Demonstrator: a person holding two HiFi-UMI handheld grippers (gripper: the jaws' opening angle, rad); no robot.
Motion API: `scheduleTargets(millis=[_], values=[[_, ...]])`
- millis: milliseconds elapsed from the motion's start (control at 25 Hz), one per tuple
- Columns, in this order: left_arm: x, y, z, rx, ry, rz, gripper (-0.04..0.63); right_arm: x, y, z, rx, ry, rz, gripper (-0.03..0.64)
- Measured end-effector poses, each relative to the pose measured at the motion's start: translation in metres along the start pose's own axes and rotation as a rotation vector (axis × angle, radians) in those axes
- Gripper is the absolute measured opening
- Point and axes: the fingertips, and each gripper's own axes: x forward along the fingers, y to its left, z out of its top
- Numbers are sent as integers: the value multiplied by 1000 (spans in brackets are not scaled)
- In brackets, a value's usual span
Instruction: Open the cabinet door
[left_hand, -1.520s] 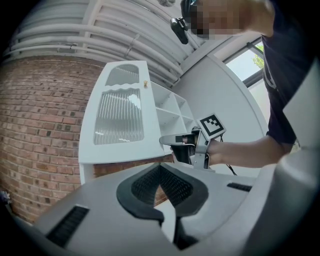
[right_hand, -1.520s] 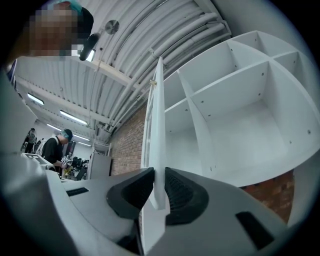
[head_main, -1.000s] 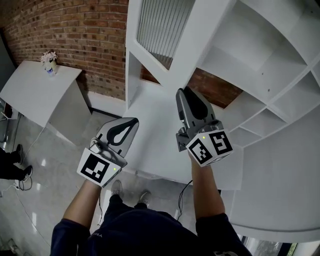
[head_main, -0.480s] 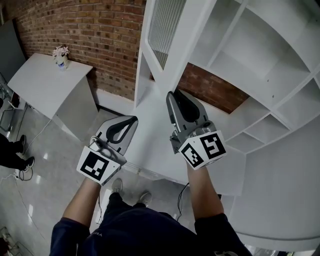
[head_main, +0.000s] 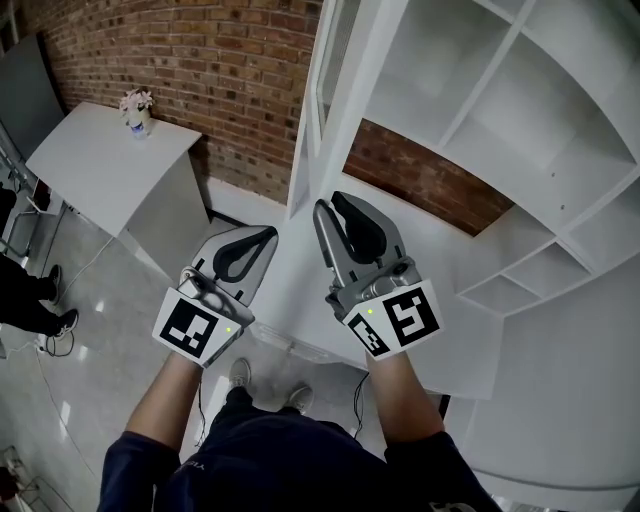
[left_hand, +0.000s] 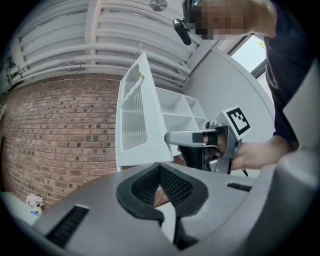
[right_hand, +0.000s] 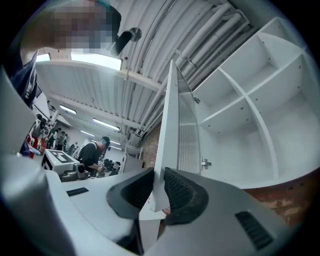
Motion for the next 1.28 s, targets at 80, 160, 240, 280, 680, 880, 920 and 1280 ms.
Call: scheduleTargets(millis=[80,160,240,280,680,880,920,1280], values=[[-2,10,-1,2,4,7,8,8,8,-1,4,-13,4,81],[-5,20,-3,2,11,17,8,16,15,-2,14,-23,12,81],[-8,29,-4,5,12,28,8,25,22,-3,22,-28,25,83],[-10,33,-4,7,11,33,8,29,26,-3,24,-28,31,83],[-31,53,6,36,12,85,8,62,51,-8,44,-18,72,81],[-41,59,4,39,16,101,8,76,60,-12,66,-14,92,75],[-43,61,4,37,16,103,8,79,62,-11,70,-14,94,75],[-45,58,5,22,6,86,8,67,53,-15,122,-1,83,75]])
